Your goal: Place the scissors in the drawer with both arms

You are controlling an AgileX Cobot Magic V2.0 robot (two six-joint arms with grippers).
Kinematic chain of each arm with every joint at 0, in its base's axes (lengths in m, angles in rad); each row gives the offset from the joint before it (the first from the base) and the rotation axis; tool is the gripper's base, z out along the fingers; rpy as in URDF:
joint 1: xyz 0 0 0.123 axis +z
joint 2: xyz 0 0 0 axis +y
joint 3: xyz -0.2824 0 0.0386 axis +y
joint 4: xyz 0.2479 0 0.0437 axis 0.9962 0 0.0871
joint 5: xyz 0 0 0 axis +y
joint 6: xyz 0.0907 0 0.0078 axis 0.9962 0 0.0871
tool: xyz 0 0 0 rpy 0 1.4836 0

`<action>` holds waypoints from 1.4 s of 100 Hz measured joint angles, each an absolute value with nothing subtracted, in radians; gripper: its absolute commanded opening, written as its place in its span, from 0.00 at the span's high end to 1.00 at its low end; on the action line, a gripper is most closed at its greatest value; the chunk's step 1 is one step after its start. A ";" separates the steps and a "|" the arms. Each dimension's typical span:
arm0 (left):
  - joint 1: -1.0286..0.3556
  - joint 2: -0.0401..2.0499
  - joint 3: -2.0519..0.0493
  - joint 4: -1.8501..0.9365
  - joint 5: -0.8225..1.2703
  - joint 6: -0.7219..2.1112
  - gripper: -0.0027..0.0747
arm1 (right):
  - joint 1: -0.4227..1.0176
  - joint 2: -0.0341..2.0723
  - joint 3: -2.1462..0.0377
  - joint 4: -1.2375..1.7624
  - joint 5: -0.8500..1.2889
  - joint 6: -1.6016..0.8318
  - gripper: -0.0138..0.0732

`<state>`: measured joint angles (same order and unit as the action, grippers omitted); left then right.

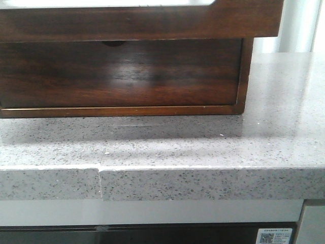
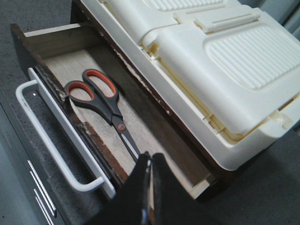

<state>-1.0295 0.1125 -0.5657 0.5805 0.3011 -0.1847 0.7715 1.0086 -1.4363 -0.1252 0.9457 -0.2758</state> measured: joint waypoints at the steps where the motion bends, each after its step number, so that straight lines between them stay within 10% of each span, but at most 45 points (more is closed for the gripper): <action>1: -1.030 0.110 -0.560 0.578 0.301 -0.185 0.99 | 0.772 0.999 -1.432 -0.123 0.946 -0.276 0.91; 80: -1.030 0.057 -0.233 0.354 0.318 -0.187 0.99 | 0.772 0.387 -0.623 0.005 0.409 -0.257 0.91; 140: -1.030 0.057 -0.158 0.350 0.323 -0.187 0.99 | 0.772 0.346 -0.271 0.008 0.329 -0.256 0.91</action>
<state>-1.0295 0.0568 -0.1576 0.3503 0.3226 -0.1867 0.7715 0.3457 -0.2711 0.0076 0.3289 -0.2556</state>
